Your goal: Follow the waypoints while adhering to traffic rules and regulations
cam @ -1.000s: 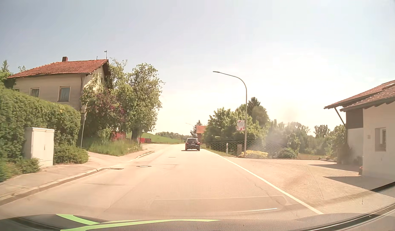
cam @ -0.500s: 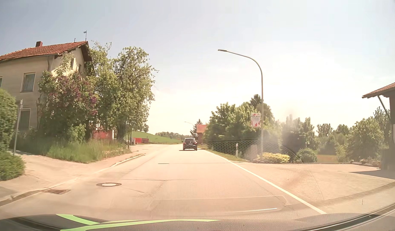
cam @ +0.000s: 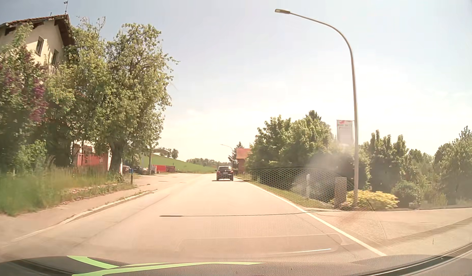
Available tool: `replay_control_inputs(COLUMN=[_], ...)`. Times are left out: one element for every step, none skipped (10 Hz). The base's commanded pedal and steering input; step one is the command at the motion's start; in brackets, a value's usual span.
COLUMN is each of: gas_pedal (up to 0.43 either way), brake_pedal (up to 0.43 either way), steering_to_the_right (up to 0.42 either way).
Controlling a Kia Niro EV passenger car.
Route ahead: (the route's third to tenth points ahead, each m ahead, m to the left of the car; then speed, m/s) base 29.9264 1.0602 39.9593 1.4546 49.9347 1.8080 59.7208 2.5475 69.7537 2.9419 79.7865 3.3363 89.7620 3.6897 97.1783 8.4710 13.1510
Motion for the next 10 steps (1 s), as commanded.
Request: replay_control_inputs(gas_pedal=[0.35,0.35,0.35,0.331,0.319,0.319,0.268,0.24,0.197,0.13], brake_pedal=[0.0,0.0,0.0,0.0,0.0,0.0,0.0,0.0,0.0,0.0], steering_to_the_right=[-0.005,-0.006,-0.009,-0.01,-0.01,-0.011,-0.011,-0.01,-0.011,-0.011])
